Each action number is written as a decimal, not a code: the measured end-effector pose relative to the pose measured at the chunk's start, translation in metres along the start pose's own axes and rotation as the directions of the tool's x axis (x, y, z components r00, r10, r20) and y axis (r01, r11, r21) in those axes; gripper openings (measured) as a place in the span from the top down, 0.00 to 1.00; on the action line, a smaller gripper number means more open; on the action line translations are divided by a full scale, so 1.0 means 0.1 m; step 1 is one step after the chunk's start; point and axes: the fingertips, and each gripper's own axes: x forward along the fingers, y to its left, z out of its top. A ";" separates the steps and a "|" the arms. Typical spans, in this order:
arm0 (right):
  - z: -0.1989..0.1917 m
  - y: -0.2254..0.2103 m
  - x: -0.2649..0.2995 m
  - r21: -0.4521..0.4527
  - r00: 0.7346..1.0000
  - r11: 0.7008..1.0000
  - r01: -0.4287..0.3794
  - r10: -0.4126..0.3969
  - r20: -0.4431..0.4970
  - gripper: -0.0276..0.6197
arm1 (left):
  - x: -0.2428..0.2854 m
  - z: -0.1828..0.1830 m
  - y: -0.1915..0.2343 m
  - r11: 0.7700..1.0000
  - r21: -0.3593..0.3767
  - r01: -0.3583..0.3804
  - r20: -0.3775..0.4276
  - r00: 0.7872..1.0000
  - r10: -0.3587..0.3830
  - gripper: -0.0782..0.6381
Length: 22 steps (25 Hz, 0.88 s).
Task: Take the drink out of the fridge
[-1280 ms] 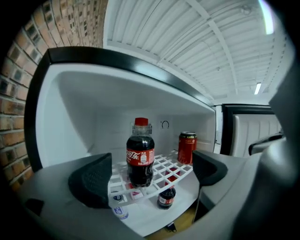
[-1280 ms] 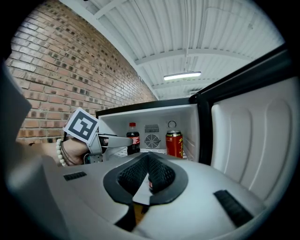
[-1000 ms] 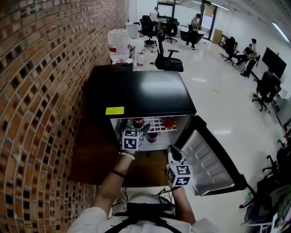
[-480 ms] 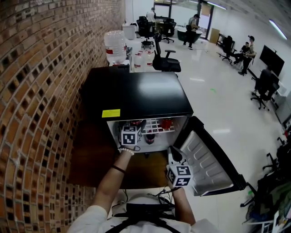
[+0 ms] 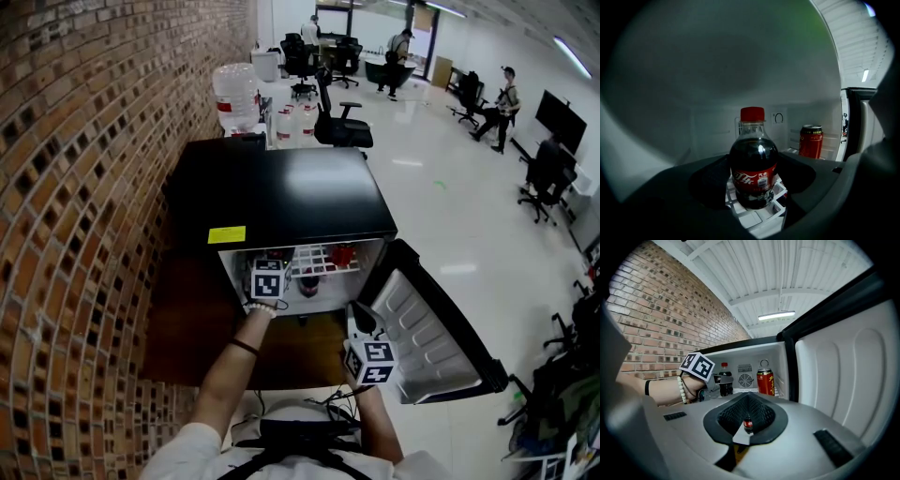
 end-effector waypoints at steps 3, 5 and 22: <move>0.01 0.01 0.00 -0.001 1.000 1.000 -0.003 0.003 0.004 0.95 | 0.00 0.00 -0.02 1.000 -0.008 0.008 0.005 1.000 -0.008 0.46; 0.03 0.02 0.01 -0.004 1.000 1.000 -0.006 0.006 0.007 0.95 | -0.01 0.01 -0.02 1.000 -0.015 0.011 0.010 1.000 -0.011 0.46; 0.06 0.25 0.05 -0.029 0.999 0.998 -0.051 0.051 -0.001 0.95 | -0.77 0.01 -0.23 0.997 -0.039 0.073 0.069 0.995 -0.070 0.46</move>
